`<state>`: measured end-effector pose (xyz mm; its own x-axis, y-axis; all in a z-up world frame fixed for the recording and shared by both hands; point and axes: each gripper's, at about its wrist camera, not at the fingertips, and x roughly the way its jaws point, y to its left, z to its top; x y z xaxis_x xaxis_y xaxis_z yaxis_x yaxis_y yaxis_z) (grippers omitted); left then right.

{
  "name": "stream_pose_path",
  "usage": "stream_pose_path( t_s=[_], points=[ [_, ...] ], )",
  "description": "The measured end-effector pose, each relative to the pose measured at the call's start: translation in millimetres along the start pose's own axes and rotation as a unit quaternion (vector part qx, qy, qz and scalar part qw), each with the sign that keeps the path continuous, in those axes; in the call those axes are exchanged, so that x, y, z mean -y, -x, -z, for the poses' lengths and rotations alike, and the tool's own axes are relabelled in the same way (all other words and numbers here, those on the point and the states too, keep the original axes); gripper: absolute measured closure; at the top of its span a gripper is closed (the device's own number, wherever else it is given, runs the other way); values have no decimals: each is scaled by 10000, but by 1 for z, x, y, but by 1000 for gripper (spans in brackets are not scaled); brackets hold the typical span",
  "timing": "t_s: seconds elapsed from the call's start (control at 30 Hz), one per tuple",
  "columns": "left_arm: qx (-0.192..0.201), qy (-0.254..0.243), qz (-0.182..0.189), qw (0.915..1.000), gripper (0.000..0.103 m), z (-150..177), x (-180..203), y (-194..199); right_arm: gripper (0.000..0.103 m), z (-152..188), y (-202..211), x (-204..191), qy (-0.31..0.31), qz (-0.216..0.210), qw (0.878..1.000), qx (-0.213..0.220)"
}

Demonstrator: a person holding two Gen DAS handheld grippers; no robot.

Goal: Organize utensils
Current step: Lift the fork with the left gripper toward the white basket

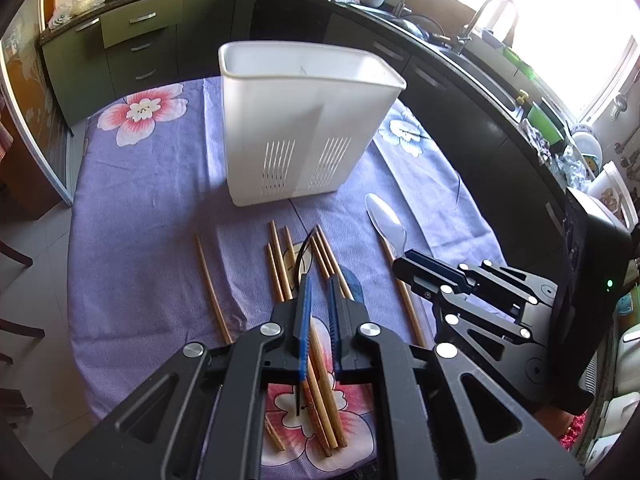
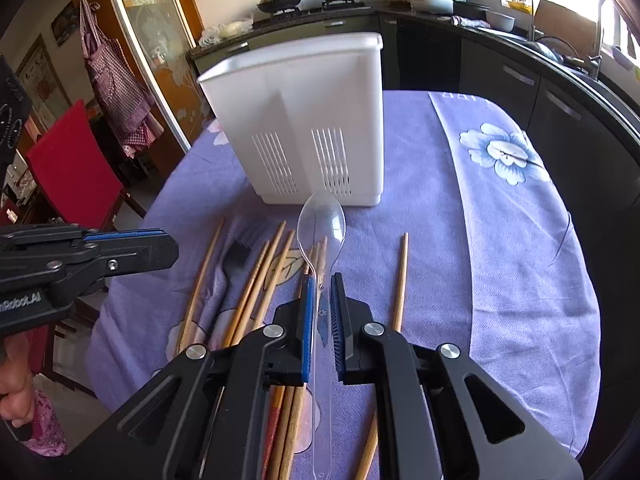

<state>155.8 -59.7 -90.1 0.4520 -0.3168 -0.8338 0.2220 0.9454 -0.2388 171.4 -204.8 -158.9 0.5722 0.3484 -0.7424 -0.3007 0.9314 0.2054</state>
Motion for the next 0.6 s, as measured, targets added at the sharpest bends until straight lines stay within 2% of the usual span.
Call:
stream_pose_path(
  t_s=[0.17, 0.27, 0.33, 0.43, 0.5, 0.6],
  points=[
    [478, -20, -112, 9988, 95, -27, 6, 28, 94, -12, 29, -2, 22, -209, 9991, 374],
    [556, -186, -320, 9978, 95, -38, 15, 35, 94, -15, 36, 2, 12, -270, 9986, 457],
    [359, -395, -422, 9977, 95, -39, 22, 27, 94, -13, 39, 8, -24, -312, 9985, 456],
    [-146, -691, -543, 9960, 95, -33, 25, -1, 94, -13, 42, 18, -136, -378, 9981, 466],
    [-588, -1011, -756, 9903, 95, -26, 25, -29, 94, -11, 43, 24, -196, -392, 9979, 478],
    [-1207, -1151, -835, 9825, 94, -15, 16, -66, 94, -9, 44, 29, -244, -429, 9977, 457]
  ],
)
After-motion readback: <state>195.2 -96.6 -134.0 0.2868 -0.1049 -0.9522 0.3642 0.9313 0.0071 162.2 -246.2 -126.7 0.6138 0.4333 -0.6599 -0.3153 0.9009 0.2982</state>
